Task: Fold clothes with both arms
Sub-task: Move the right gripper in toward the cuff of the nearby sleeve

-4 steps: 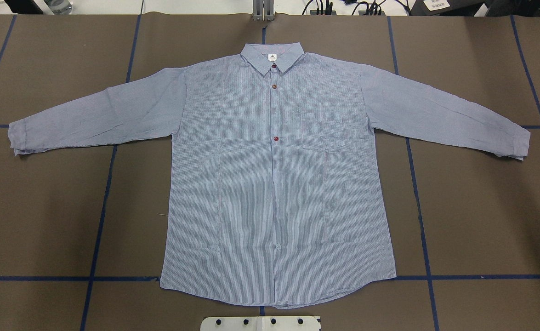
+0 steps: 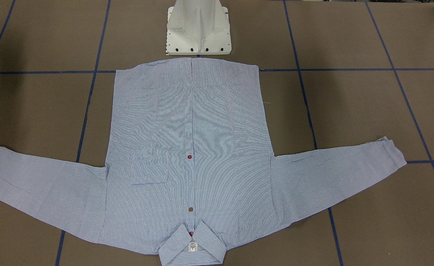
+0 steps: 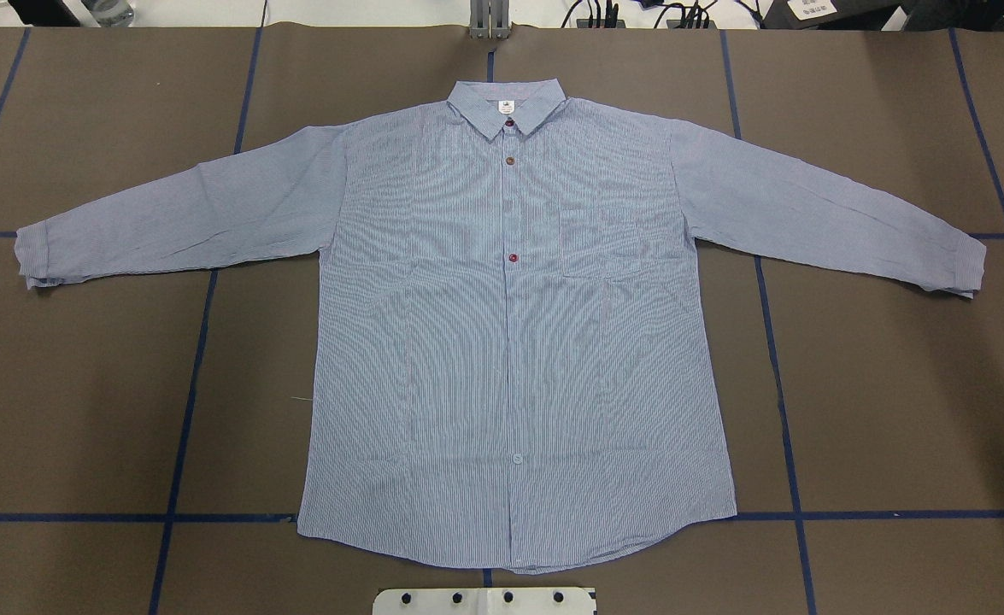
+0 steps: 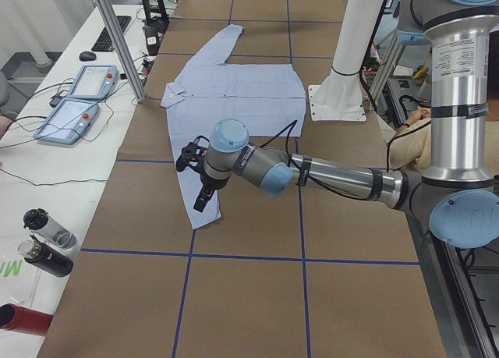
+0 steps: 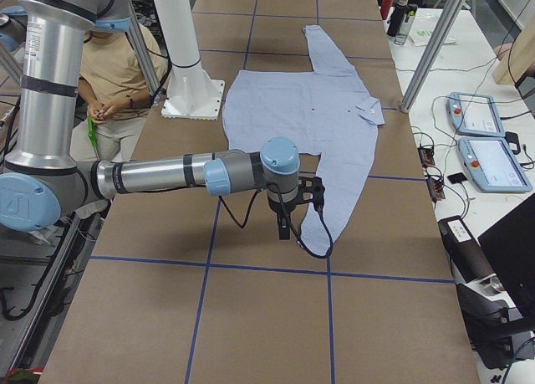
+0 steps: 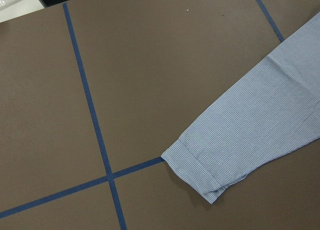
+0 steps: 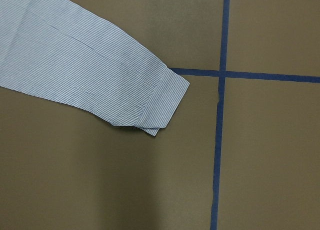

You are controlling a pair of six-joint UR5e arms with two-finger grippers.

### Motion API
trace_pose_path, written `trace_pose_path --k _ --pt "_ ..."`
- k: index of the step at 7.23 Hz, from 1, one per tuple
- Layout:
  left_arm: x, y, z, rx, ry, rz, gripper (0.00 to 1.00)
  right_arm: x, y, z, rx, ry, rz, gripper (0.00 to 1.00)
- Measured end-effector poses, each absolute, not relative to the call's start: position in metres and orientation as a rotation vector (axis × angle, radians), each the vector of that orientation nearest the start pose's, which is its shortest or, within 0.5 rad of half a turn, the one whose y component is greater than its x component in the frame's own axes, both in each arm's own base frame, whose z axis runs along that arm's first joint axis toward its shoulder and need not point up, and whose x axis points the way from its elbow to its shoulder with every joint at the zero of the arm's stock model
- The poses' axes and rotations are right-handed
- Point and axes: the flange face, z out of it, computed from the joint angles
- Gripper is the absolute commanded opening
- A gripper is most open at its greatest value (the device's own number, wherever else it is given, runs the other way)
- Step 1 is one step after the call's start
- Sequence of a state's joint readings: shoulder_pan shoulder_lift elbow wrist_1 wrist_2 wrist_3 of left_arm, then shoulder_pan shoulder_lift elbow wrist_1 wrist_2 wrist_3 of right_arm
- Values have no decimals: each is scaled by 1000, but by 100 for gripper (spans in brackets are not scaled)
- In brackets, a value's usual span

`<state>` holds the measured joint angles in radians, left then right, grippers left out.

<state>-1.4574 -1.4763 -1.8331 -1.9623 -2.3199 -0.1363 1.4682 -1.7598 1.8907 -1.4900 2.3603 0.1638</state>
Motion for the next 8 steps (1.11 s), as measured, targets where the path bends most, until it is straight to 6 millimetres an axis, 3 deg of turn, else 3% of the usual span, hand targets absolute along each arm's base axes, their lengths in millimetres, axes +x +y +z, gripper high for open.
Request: trace_pose_path --k 2,4,6,8 --pt "-11 -473 534 425 791 185 99 10 -427 586 57 -857 -31 100" --pt "-11 -473 540 418 790 182 99 -10 -444 591 -8 -901 7 98" --pt "-11 -473 540 419 790 182 99 -37 -472 593 -58 -910 108 96" --pt "-11 -474 538 422 790 184 99 -78 -486 621 -29 -896 264 91"
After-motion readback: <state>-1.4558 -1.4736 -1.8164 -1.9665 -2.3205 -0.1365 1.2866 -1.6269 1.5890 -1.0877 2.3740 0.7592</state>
